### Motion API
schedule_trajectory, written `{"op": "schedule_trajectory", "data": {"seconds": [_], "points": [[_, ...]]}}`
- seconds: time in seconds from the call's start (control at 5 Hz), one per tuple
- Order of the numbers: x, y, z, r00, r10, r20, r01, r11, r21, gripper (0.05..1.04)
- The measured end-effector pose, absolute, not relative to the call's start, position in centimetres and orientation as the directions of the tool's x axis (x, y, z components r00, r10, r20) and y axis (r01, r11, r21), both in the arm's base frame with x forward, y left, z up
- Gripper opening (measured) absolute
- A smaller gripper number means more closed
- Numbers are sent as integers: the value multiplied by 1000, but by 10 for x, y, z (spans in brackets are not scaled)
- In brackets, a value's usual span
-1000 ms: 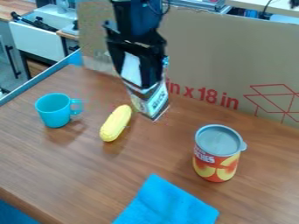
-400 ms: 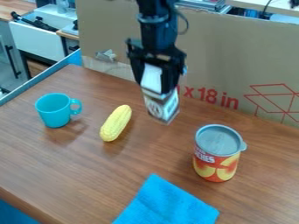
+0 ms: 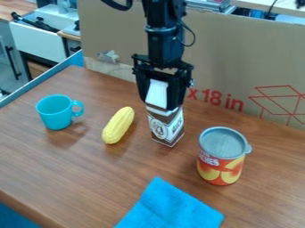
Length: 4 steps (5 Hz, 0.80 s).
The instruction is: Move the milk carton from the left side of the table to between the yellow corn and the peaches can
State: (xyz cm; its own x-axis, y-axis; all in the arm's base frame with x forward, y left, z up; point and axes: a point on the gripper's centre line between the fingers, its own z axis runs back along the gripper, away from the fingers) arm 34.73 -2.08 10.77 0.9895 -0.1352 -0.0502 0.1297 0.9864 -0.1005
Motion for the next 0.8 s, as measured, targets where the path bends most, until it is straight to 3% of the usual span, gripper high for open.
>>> {"op": "schedule_trajectory", "data": {"seconds": [0.4,0.8], "points": [[353,-11,91,983,-182,-28,182,983,-16,846],[351,-15,91,982,-187,-37,186,982,-28,886]]}}
